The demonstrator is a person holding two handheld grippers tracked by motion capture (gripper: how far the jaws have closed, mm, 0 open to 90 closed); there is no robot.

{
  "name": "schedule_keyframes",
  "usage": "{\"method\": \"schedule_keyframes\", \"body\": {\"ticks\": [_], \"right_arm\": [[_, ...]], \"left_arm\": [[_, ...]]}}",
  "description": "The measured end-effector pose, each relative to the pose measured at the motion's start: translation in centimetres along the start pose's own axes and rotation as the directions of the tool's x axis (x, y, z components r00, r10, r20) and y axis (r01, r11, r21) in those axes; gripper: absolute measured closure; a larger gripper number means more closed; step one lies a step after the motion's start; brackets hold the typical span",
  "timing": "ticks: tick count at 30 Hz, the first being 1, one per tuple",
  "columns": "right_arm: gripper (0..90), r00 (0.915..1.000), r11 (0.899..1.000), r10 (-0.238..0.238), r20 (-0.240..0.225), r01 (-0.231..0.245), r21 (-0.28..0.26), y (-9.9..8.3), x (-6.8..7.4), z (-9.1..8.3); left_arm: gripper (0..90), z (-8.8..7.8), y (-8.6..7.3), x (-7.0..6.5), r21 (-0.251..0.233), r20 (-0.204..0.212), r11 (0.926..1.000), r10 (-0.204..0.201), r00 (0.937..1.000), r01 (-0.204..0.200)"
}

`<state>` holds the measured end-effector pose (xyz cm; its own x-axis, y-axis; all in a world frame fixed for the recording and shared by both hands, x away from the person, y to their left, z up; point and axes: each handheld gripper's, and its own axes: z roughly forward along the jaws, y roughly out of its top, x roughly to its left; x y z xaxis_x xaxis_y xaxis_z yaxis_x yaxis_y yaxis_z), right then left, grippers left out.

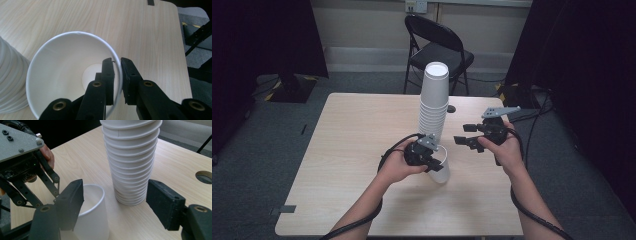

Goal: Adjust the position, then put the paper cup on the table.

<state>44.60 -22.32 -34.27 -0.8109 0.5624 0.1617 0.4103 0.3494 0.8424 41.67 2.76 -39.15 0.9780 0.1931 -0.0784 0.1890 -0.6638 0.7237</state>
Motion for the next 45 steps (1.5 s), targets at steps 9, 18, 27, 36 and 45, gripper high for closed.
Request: {"method": "schedule_keyframes", "body": {"ticks": [9, 18, 27, 36, 45], "right_arm": [[30.0, 1.0000, 1.000, -0.001, 0.003, 0.001, -0.002, 0.1, 0.0, -0.2], [29.9, 0.9999, 1.000, 0.008, 0.007, -0.008, 0.001, -0.1, -0.3, -0.3], [29.9, 1.0000, 1.000, 0.009, 0.005, -0.009, 0.006, -0.1, -0.3, 0.0], [29.9, 0.9999, 1.000, 0.016, -0.003, -0.016, 0.007, -0.5, -0.3, 0.3], [29.2, 0.9999, 1.000, 0.015, 0.003, -0.015, 0.010, -0.7, -0.3, 0.2]], "left_arm": [[75.9, 0.4, 0.1, -0.3, -0.006, 0.014, 1.0000, -0.003, 0.9999, 0.003], [69.8, 0.0, -0.1, -0.3, -0.020, 0.046, 0.9992, -0.034, 0.9984, 0.035], [70.3, -0.3, -0.2, -0.3, -0.017, 0.041, 0.9990, -0.040, 0.9983, 0.041], [67.6, -0.7, -0.3, -0.3, -0.025, 0.044, 0.9981, -0.054, 0.9976, 0.055], [49.7, -1.2, -0.1, -0.2, -0.045, 0.055, 0.9943, -0.094, 0.9940, 0.097]]}}
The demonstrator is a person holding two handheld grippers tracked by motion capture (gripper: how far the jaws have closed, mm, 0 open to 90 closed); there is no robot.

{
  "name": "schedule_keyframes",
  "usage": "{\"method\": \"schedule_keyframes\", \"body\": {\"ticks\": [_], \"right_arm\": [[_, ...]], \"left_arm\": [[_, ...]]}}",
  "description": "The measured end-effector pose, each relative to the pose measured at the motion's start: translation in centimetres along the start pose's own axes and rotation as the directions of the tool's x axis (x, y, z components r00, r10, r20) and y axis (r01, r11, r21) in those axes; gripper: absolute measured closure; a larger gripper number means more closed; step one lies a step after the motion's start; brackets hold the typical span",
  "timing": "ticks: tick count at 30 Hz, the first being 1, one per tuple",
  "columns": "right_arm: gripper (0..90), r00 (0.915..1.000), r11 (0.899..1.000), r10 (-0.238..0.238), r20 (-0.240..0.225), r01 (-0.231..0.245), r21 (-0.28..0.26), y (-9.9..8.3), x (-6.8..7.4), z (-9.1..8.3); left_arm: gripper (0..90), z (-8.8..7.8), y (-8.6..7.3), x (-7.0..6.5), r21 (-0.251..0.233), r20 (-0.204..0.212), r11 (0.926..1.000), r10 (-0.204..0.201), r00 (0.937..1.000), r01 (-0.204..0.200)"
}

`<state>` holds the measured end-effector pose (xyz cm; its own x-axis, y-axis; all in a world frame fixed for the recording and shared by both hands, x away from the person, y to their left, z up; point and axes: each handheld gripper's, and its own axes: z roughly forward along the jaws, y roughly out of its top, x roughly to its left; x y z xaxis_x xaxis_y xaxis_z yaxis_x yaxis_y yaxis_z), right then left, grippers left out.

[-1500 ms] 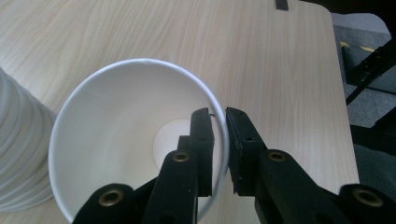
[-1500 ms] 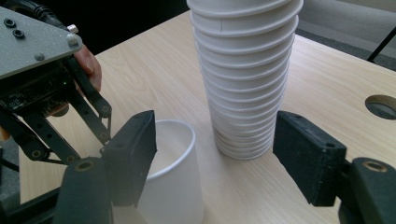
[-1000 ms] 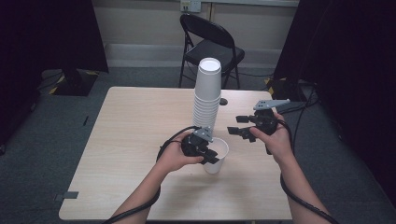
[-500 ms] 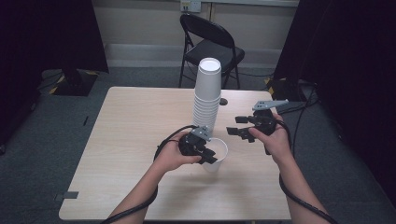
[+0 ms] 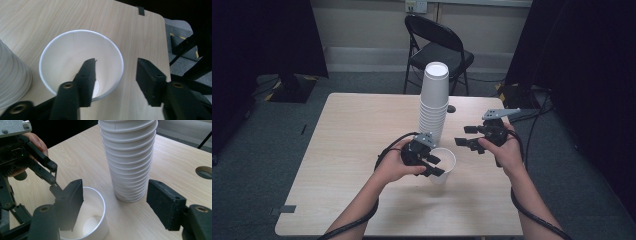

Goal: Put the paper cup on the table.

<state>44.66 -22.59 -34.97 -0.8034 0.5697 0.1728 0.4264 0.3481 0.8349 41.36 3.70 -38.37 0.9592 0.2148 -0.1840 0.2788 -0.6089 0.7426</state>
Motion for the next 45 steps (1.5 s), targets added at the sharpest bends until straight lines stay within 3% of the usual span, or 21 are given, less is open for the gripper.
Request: {"method": "schedule_keyframes", "body": {"ticks": [6, 7, 18, 32, 39, 45], "right_arm": [[28.4, 1.0000, 1.000, -0.002, 0.005, 0.002, 0.005, -0.2, 0.1, -0.2], [28.1, 1.0000, 1.000, -0.004, 0.008, 0.004, 0.008, -0.3, 0.1, -0.2], [24.6, 0.9999, 1.000, 0.005, 0.015, -0.005, 0.007, -0.8, 0.0, -0.2], [16.9, 0.9996, 1.000, 0.003, 0.030, -0.004, 0.012, -1.3, 0.0, -0.5], [15.9, 0.9992, 1.000, 0.020, 0.034, -0.021, 0.007, -1.9, -0.2, -0.7], [15.4, 0.9991, 1.000, 0.024, 0.035, -0.025, 0.009, -2.4, -0.4, -0.7]], "left_arm": [[34.2, -0.1, 0.1, -0.2, -0.016, 0.013, 0.9998, 0.009, 0.9999, -0.009], [32.3, -0.3, 0.2, -0.2, 0.000, 0.013, 1.0000, 0.003, 0.9999, -0.003], [22.2, -1.5, -0.2, -0.1, -0.018, -0.022, 0.9998, -0.006, 0.9997, 0.005], [18.9, -3.3, -1.0, 0.2, -0.029, -0.054, 0.9995, -0.014, 0.9985, 0.012], [16.9, -4.4, -1.9, 0.5, -0.041, -0.064, 0.9985, -0.040, 0.9971, 0.038], [16.8, -5.0, -2.7, 0.8, -0.033, -0.088, 0.9990, -0.034, 0.9956, 0.031]]}}
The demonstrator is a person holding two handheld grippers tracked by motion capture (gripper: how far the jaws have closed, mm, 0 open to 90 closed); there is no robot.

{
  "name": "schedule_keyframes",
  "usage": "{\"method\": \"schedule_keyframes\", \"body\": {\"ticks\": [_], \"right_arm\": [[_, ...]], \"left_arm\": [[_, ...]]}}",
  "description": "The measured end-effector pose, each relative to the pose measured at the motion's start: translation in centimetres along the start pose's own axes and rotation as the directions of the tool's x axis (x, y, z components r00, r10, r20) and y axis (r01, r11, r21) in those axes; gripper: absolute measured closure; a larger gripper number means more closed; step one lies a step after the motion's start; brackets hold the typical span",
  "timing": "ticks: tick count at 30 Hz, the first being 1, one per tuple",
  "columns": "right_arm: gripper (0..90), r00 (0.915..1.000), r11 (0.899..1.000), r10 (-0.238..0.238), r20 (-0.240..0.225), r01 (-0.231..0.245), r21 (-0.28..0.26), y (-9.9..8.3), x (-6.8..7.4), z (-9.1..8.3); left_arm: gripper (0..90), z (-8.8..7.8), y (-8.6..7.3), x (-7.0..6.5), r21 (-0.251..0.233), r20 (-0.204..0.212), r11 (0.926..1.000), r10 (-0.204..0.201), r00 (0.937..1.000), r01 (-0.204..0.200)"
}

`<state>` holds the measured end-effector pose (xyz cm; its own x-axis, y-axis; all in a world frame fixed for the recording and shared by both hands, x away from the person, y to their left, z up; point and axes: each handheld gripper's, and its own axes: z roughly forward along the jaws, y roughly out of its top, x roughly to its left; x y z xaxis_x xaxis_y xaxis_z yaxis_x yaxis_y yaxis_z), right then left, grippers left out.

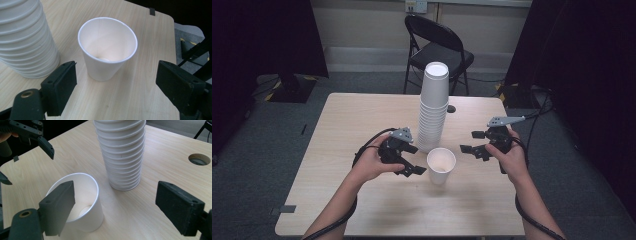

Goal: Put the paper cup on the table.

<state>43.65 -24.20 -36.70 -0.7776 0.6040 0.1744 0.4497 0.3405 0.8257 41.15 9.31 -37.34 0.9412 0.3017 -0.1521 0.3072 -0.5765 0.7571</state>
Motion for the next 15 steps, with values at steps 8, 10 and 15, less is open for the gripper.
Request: {"method": "schedule_keyframes", "body": {"ticks": [8, 10, 15], "right_arm": [[15.5, 0.9998, 1.000, 0.019, 0.003, -0.019, -0.007, -0.7, -0.3, -0.2], [15.6, 0.9997, 1.000, 0.022, 0.010, -0.021, -0.008, -0.9, -0.4, -0.3], [15.7, 0.9995, 1.000, 0.027, 0.016, -0.027, -0.011, -1.5, -0.6, -0.5]], "left_arm": [[16.7, -0.7, -1.3, 0.5, -0.003, -0.016, 0.9996, -0.027, 0.9995, 0.027], [16.7, -0.9, -1.6, 0.6, -0.006, -0.025, 0.9994, -0.035, 0.9991, 0.035], [16.7, -1.3, -2.4, 0.7, -0.001, -0.045, 0.9995, -0.032, 0.9985, 0.032]]}}
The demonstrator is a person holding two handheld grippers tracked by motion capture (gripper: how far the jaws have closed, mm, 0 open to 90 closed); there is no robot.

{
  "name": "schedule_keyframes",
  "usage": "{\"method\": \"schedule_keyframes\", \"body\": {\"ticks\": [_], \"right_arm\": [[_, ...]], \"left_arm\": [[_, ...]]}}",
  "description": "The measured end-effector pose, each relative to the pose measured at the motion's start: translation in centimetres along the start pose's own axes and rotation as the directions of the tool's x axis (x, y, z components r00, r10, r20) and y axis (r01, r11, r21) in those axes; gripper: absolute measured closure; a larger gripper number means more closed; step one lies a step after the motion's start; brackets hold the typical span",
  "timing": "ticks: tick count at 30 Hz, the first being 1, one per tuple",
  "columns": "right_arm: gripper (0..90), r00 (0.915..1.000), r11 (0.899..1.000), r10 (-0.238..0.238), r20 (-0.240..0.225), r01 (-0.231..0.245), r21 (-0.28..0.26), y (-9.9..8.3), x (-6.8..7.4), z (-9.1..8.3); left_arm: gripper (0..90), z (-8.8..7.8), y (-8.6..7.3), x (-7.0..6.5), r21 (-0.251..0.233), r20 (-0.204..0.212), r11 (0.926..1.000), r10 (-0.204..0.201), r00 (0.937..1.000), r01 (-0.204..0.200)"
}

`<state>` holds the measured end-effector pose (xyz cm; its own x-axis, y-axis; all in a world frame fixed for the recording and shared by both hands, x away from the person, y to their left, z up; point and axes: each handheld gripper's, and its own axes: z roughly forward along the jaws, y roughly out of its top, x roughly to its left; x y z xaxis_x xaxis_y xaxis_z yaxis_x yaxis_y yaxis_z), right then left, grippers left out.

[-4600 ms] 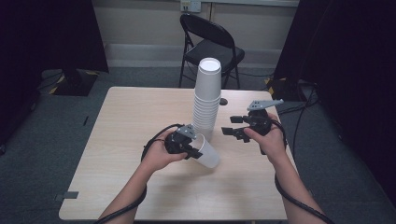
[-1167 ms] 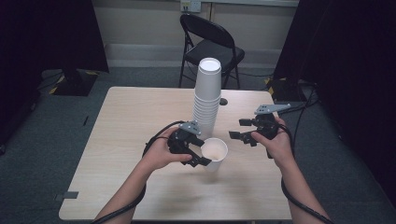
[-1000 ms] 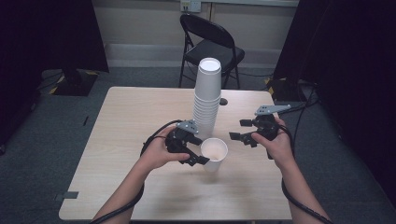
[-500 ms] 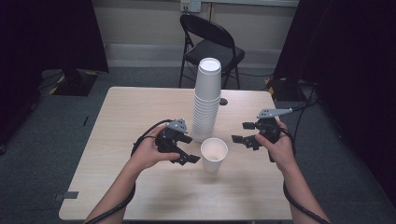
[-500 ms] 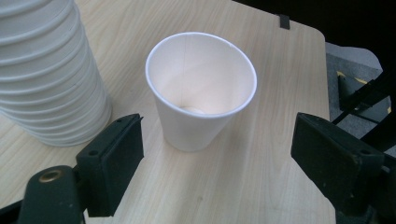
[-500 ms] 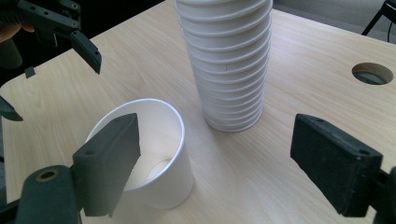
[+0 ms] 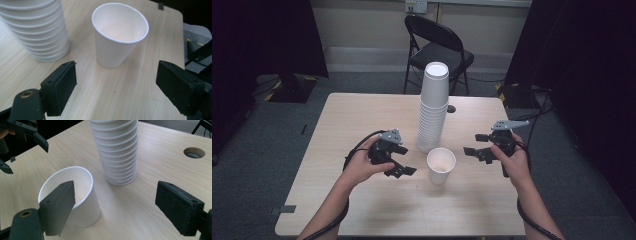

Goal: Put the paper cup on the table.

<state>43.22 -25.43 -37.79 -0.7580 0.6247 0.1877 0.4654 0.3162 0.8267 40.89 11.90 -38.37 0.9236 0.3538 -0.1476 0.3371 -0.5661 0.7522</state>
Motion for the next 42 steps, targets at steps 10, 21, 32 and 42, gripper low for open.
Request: {"method": "schedule_keyframes", "body": {"ticks": [10, 21, 32, 42], "right_arm": [[16.2, 0.9997, 0.999, -0.006, 0.022, 0.005, 0.035, -1.3, -0.4, -0.4], [17.3, 0.9989, 0.999, 0.000, 0.047, -0.002, 0.047, -3.0, -0.8, -0.8], [17.5, 0.9985, 0.999, 0.010, 0.054, -0.013, 0.045, -4.4, -1.0, -1.6], [17.9, 0.9975, 0.999, 0.032, 0.062, -0.035, 0.041, -5.9, -1.1, -1.9]], "left_arm": [[16.7, -0.3, -1.8, 0.5, 0.021, -0.045, 0.9997, -0.007, 0.9990, 0.008], [17.2, -0.5, -4.0, 0.7, 0.028, -0.069, 0.9996, -0.008, 0.9976, 0.010], [17.2, -1.4, -6.3, 1.2, 0.030, -0.090, 0.9989, -0.034, 0.9953, 0.037], [17.1, -1.9, -8.5, 1.6, 0.028, -0.094, 0.9969, -0.070, 0.9931, 0.073]]}}
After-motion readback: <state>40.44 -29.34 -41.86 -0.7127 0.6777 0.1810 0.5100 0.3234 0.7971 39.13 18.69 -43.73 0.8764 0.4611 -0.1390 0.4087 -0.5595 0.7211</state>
